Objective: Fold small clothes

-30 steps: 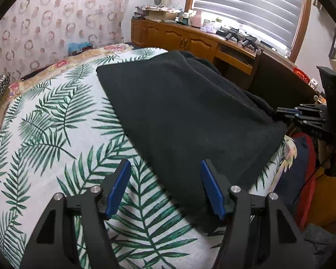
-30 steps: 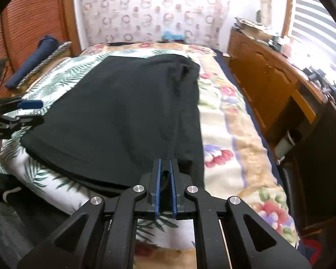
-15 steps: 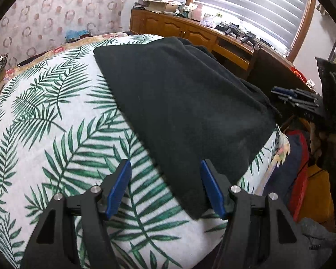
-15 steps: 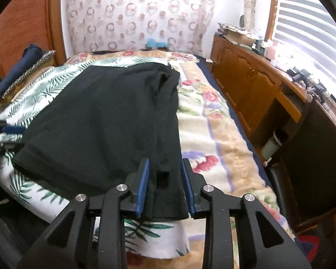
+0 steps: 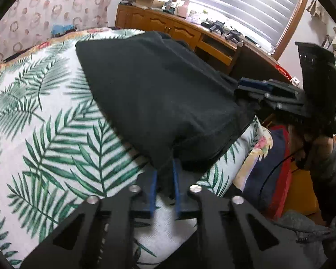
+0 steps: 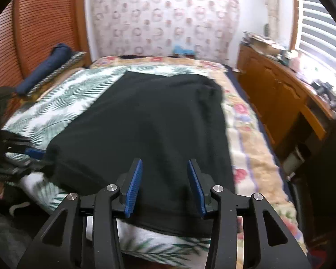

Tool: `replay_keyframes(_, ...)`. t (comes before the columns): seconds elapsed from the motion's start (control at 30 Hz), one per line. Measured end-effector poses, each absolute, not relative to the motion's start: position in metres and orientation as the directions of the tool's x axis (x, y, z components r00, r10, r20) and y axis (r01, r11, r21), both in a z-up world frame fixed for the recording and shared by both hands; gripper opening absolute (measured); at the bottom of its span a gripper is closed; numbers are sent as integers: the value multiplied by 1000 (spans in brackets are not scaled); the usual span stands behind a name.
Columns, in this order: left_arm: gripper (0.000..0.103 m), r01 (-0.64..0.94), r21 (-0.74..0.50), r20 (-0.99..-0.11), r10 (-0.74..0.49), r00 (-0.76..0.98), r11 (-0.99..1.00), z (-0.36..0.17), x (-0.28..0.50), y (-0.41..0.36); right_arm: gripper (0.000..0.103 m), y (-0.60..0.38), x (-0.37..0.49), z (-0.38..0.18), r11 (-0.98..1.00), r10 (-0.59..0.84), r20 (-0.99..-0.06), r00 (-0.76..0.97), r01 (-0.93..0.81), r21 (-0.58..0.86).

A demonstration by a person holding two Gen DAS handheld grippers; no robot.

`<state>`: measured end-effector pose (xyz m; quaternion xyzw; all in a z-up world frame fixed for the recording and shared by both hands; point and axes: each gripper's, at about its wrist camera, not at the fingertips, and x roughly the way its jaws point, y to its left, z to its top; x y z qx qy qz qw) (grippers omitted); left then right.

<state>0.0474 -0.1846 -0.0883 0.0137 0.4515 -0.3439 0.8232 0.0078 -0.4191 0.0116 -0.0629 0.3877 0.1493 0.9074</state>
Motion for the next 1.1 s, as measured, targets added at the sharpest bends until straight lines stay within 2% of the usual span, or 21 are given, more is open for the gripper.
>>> replay_keyframes(0.17,2,599,-287,-679,-600,423,747,-49,51,-187,45,-400,3,10,923,283,-722,631,-383,28)
replay_keyframes(0.33,2,611,-275,-629,-619,470,743,-16,67,-195,57,-395,-2,10,910,325,-719,614,-409,62)
replay_keyframes(0.4,2,612,-291,-615,-634,469,735,-7,77,-198,59,-398,-1,10,909,338,-725,600,-407,87)
replay_keyframes(0.6,2,593,-295,-601,-628,494,749,1,98,-197,64,-405,0,8,920,288,-738,611,-391,36)
replay_keyframes(1.0,2,563,-311,-600,-617,509,766,-8,108,-191,65,-436,13,-18,955,149,-771,619,-292,-50)
replay_keyframes(1.1,2,560,-309,-599,-615,512,768,-8,108,-190,60,-444,16,-16,957,164,-769,618,-288,-28)
